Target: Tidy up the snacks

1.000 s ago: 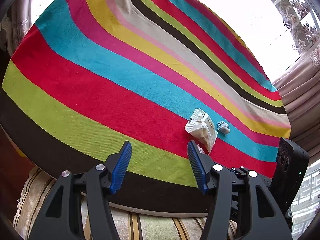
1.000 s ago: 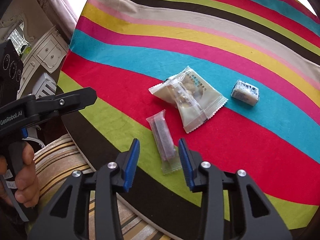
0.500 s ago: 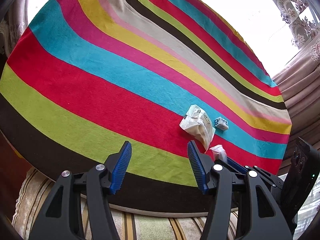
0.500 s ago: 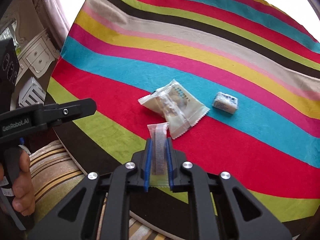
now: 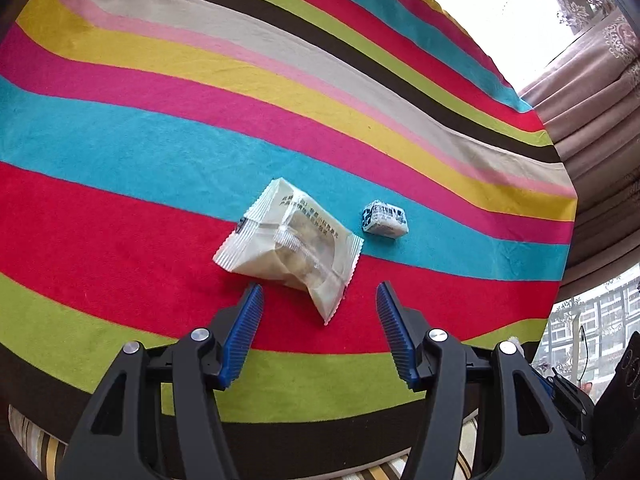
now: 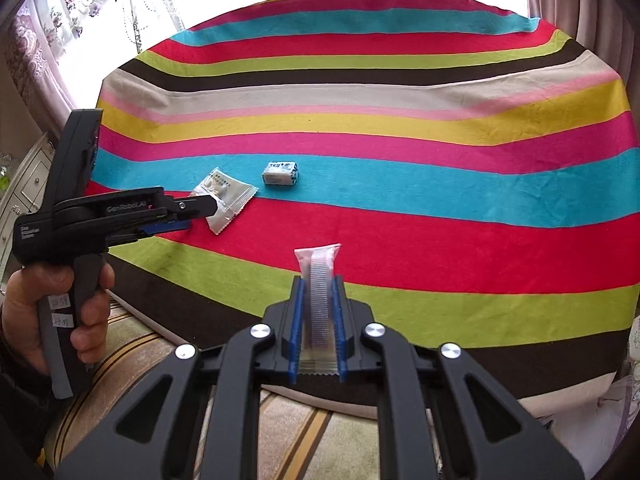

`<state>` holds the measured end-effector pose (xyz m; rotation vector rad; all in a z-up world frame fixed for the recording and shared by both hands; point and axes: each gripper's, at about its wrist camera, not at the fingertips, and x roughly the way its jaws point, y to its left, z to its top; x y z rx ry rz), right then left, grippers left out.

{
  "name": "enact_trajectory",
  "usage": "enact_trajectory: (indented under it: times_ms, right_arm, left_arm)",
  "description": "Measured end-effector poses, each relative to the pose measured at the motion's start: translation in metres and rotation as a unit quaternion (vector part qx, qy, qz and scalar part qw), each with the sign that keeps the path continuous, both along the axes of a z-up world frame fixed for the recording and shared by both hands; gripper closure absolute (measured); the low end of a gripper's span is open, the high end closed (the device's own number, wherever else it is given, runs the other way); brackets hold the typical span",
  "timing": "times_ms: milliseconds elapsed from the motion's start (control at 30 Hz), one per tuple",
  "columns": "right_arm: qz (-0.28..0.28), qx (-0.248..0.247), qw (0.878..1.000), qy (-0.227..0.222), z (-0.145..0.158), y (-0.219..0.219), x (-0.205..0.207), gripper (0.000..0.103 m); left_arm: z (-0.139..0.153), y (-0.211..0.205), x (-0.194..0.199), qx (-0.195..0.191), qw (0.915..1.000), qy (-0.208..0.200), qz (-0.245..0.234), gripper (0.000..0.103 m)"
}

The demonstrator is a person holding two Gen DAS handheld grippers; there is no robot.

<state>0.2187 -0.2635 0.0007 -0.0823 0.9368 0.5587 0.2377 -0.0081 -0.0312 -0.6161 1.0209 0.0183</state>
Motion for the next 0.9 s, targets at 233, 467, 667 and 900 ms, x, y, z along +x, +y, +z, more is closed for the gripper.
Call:
enact_trajectory:
  times_ms: [233, 467, 667, 900]
  right_arm:
    - [-0.028, 0.011, 1.000, -0.004, 0.002, -0.027, 0.000, 0.089]
    - [-0.064, 0.018, 0.998, -0.004, -0.001, -0.056, -0.002, 0.089]
    - [-0.084, 0.022, 0.996, 0.000, -0.005, -0.076, -0.008, 0.089]
    - [-0.092, 0.030, 0.995, 0.008, -0.012, -0.088, -0.015, 0.089]
  left_arm:
    - [0.001, 0.008, 0.033, 0.027, 0.9995, -0.003, 0.015, 0.040]
    - [0.002, -0.024, 0.053, 0.158, 0.9869, 0.024, -0.018, 0.039]
    - [-0.001, -0.045, 0.054, 0.245, 0.9683, 0.033, -0.037, 0.054]
    - [0.001, -0.039, 0.038, 0.220, 0.9747, 0.022, -0.031, 0.059]
